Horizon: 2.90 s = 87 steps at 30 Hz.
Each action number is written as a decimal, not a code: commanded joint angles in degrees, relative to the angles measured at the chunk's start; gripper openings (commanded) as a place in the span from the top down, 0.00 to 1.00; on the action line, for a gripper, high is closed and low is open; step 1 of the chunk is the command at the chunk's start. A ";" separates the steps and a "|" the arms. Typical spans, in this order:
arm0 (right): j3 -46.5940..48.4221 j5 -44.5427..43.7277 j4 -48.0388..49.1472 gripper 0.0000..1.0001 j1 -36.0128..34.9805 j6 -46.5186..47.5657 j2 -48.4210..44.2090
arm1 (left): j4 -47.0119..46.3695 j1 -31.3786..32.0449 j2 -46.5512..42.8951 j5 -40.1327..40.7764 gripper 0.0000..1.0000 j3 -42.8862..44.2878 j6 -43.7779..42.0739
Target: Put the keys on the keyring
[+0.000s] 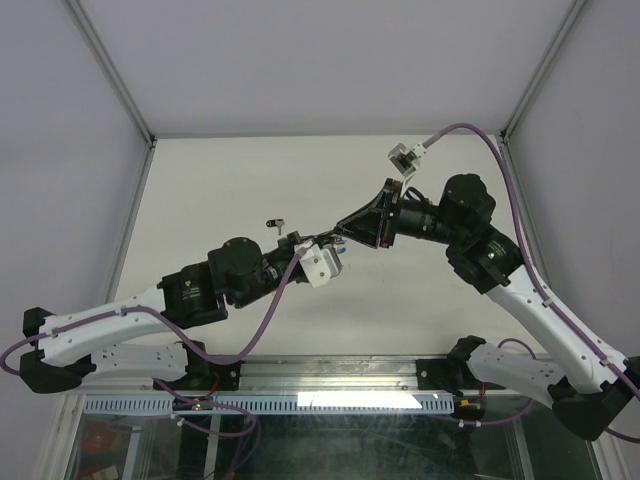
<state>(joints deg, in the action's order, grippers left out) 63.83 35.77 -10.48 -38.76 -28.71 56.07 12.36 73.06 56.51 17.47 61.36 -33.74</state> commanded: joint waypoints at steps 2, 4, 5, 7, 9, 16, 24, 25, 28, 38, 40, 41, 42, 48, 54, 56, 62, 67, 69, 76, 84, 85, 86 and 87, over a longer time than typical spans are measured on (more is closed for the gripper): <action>0.30 -0.34 4.03 0.78 -0.85 -0.29 0.24 | -4.03 -0.02 -0.35 -1.30 1.00 2.60 -0.37; 0.50 -0.12 4.08 0.81 -1.12 -0.21 0.49 | -4.03 -0.06 -0.31 -1.14 1.00 2.57 -0.45; 0.50 -0.02 4.07 0.83 -1.26 -0.17 0.67 | -4.10 0.00 -0.29 -0.96 1.00 2.65 -0.45; 0.54 0.35 3.95 0.85 -1.51 0.00 0.88 | -4.08 -0.04 -0.26 -0.74 1.00 2.76 -0.41; 0.58 0.40 3.62 0.86 -1.62 0.28 1.01 | -4.18 0.02 -0.26 -0.45 1.00 2.80 -0.47; 1.32 0.40 1.74 1.00 -1.84 2.14 1.16 | -4.39 0.03 -0.35 1.68 1.00 2.95 -0.30; 1.47 -4.04 3.28 1.00 -1.84 3.17 -1.94 | -4.54 -0.02 -1.06 1.31 0.67 1.89 1.78; 1.51 -4.77 3.49 1.00 -1.84 3.28 -2.24 | -4.58 -0.01 -1.24 1.07 0.64 1.60 2.18; 1.47 -7.00 3.68 1.00 -1.86 3.55 -3.33 | -4.55 -0.06 -1.86 0.36 0.57 0.87 3.29; 1.34 -9.86 4.83 1.00 -1.86 3.49 -4.91 | -4.71 -0.02 -3.22 0.80 0.55 -2.37 7.11; 1.42 -9.80 5.00 1.00 -1.84 3.48 -4.87 | -4.74 0.00 -2.72 1.32 0.57 -2.71 7.36; 1.46 -9.65 5.03 1.00 -1.84 3.48 -4.84 | -4.76 -0.03 -2.46 1.45 0.57 -2.78 7.37; 1.53 -9.59 5.03 1.00 -1.85 3.48 -4.86 | -4.79 -0.03 -2.19 1.73 0.59 -2.77 7.29; 1.43 -10.58 4.57 1.00 -1.84 3.85 -5.43 | -4.73 -0.01 -1.23 3.73 0.66 -2.97 6.69; 1.61 -12.85 2.74 1.00 -1.84 5.35 -5.96 | -4.79 0.00 -1.94 4.91 0.74 -3.55 6.76; 1.64 -13.80 2.09 1.00 -1.85 5.86 -6.04 | -4.75 -0.07 -2.31 5.17 0.77 -3.75 6.76; 2.11 -15.35 0.14 1.00 -1.84 7.03 -6.03 | -4.73 -0.02 -2.96 6.01 0.98 -4.27 6.62; 2.34 -16.85 -1.45 1.00 -1.84 8.08 -6.09 | -4.77 -0.02 -3.20 6.30 1.00 -4.37 6.11; 2.50 -17.88 -2.77 1.00 -1.87 8.98 -6.12 | -4.72 0.00 -3.56 5.74 1.00 -4.45 5.92; 3.06 -23.48 -8.71 0.79 -1.89 14.16 -6.05 | -4.51 -0.10 -4.48 3.36 1.00 -4.28 5.78; -0.01 -23.44 -5.18 0.57 -1.85 22.44 -10.35 | 0.69 -0.08 -3.11 -1.03 1.00 -1.00 7.81; -1.23 -22.70 -3.64 0.57 -1.91 24.18 -11.69 | 1.53 -0.06 -2.77 -1.61 1.00 -0.41 8.22; -2.65 -21.87 -1.61 0.57 -1.87 26.03 -12.95 | 2.42 -0.04 -2.54 -2.10 1.00 0.04 8.72; -4.07 -21.01 0.12 0.56 -1.85 27.51 -14.10 | 3.12 -0.04 -2.36 -2.56 1.00 0.50 9.16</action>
<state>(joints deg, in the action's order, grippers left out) 62.61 12.58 -19.03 -40.38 -9.41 47.00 14.37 73.06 53.91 18.46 57.36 -27.05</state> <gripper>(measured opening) 0.431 0.014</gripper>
